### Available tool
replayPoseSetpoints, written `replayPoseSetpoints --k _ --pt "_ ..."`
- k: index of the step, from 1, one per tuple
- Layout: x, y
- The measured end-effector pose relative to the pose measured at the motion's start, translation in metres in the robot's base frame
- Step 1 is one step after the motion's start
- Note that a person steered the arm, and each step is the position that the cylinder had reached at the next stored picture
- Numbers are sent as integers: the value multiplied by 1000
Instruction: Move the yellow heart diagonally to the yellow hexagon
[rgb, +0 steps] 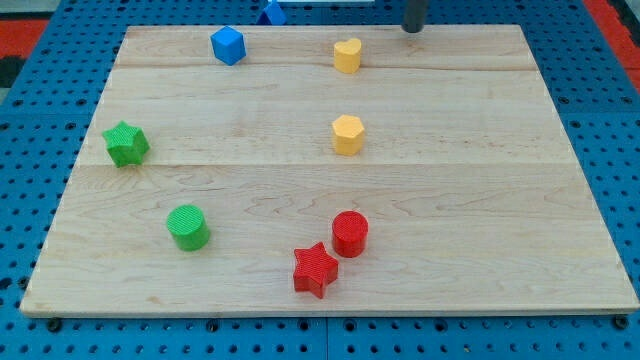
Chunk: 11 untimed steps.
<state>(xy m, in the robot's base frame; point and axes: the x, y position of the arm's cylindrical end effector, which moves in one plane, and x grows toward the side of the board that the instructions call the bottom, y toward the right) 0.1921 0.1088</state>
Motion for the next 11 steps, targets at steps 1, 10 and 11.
replayPoseSetpoints --k 1,10,11 --pt "14 -31" --pt "114 -96" --pt "110 -123"
